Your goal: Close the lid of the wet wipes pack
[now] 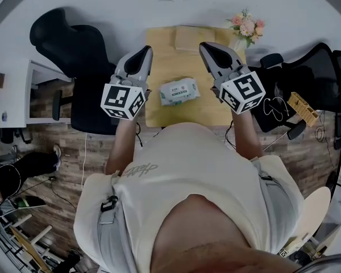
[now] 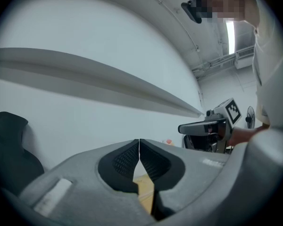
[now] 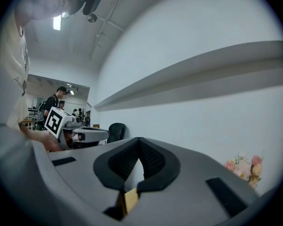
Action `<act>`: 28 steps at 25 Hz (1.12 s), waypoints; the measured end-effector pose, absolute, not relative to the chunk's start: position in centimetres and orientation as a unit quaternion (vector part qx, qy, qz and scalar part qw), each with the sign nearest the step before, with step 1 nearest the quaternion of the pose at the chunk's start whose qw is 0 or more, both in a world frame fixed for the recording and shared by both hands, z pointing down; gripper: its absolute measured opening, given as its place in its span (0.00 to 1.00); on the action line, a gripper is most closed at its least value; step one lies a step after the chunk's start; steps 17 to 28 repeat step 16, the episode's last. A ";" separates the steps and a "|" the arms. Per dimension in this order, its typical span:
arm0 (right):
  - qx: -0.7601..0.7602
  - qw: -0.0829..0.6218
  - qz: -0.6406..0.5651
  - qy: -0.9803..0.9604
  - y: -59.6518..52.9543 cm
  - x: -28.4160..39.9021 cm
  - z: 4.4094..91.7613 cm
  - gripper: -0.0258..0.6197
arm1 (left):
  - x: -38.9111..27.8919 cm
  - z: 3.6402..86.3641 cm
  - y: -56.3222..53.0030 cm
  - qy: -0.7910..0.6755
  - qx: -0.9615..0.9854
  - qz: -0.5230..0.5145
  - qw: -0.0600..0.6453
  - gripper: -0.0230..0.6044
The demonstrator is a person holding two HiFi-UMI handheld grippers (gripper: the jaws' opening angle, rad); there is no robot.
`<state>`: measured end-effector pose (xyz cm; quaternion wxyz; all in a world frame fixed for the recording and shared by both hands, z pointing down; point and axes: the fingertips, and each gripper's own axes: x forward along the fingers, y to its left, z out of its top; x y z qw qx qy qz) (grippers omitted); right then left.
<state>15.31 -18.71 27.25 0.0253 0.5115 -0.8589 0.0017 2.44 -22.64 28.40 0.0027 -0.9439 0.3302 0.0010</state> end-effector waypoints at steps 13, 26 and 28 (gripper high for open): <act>0.523 0.029 0.004 -0.852 -19.3 15.4 27.7 0.04 | 2.6 28.7 -23.8 0.319 -0.948 0.005 -0.004 0.06; 0.525 0.029 0.005 -0.851 -19.6 15.5 27.9 0.04 | 2.9 28.8 -24.2 0.315 -0.949 0.004 -0.004 0.06; 0.525 0.029 0.005 -0.851 -19.6 15.5 27.9 0.04 | 2.9 28.8 -24.2 0.315 -0.949 0.004 -0.004 0.06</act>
